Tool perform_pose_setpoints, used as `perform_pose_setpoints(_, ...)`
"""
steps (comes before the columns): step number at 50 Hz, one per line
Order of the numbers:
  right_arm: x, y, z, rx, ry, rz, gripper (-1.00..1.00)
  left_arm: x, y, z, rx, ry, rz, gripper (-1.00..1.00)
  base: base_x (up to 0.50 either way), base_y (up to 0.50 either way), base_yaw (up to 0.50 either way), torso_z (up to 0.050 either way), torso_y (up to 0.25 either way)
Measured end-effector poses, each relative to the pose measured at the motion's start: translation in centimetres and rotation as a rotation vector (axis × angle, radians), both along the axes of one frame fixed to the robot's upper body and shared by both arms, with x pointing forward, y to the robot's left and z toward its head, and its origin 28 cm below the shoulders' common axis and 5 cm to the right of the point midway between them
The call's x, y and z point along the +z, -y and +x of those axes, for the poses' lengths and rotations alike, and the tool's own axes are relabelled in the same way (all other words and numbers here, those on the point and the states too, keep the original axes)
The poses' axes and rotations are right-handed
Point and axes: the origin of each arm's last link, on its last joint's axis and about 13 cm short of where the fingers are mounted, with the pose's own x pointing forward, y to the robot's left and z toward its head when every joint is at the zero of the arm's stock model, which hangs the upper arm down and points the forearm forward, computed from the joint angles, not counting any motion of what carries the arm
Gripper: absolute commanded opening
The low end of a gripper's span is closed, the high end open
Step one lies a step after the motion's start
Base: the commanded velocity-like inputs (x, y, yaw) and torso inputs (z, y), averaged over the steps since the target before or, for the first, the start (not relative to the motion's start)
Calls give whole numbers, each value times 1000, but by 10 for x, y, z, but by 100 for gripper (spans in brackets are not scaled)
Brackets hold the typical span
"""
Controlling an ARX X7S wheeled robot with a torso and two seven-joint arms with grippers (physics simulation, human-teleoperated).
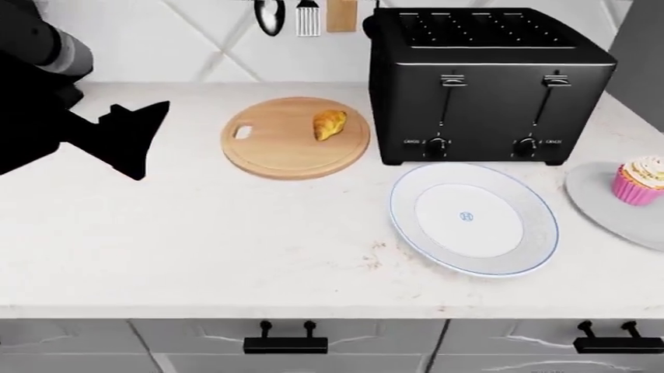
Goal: From the different types of pastries on the counter, select a croissant and place it on the cutting board. Then retrieve a jar of jam from the cabinet and place it alongside the croissant on the cutting board.
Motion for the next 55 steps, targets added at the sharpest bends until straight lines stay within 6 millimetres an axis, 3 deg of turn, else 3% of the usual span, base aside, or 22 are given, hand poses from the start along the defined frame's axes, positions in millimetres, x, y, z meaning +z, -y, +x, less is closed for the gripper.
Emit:
perform_pose_setpoints(13, -35, -1, 12, 50, -85, 49, -100, -3, 2, 1, -13, -3, 0, 100, -13, 101, 0, 0, 0)
perform_pose_setpoints(33, -104, 0, 27, 55, -210, 83, -100, -8, 8, 0, -53, -2, 0, 100, 0, 0, 0, 1, 0)
perform_pose_setpoints(45, -132, -1, 35, 55, -275, 74, -100, -10, 8, 1, -56, -3, -1, 100, 0, 0, 0, 0, 0)
perform_pose_setpoints(55, -149, -1, 40, 42, -310, 69, -100, -12, 8, 2, -61, -7, -3, 100, 0, 491, 0, 0, 0)
